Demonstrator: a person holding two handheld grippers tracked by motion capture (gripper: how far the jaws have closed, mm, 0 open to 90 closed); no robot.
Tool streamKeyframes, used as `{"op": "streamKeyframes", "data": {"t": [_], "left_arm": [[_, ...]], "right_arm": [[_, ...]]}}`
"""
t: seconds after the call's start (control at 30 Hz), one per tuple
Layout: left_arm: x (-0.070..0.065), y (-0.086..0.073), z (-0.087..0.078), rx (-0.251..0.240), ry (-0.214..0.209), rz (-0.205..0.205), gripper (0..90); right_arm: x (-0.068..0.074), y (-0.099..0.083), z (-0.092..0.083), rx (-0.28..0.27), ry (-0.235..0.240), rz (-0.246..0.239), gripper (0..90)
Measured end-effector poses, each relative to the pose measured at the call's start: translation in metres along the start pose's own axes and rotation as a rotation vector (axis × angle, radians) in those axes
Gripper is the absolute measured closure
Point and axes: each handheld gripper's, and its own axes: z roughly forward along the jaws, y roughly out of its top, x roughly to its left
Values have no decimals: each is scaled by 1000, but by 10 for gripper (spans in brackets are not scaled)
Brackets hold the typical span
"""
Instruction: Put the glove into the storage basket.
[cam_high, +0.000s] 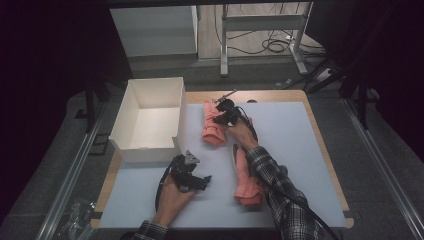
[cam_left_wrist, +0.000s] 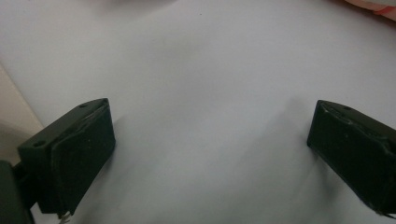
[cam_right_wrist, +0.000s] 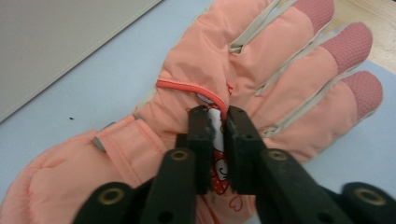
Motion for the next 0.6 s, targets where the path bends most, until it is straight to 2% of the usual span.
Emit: {"op": "streamKeyframes", "data": {"t": [0.07, 0.33, 0.43, 0.6], "left_arm": [[0, 0, 0, 0, 0, 0, 9], [0, 0, 0, 0, -1, -1, 9], [0, 0, 0, 1, 0, 1, 9], [0, 0, 0, 2, 0, 1, 9]], "right_arm": [[1, 1, -2, 1, -7, -3, 854], [-1, 3, -17, -17, 30, 9, 860], [1, 4, -25, -24, 36, -3, 861], [7, 8, -42, -50, 80, -8, 860]]}}
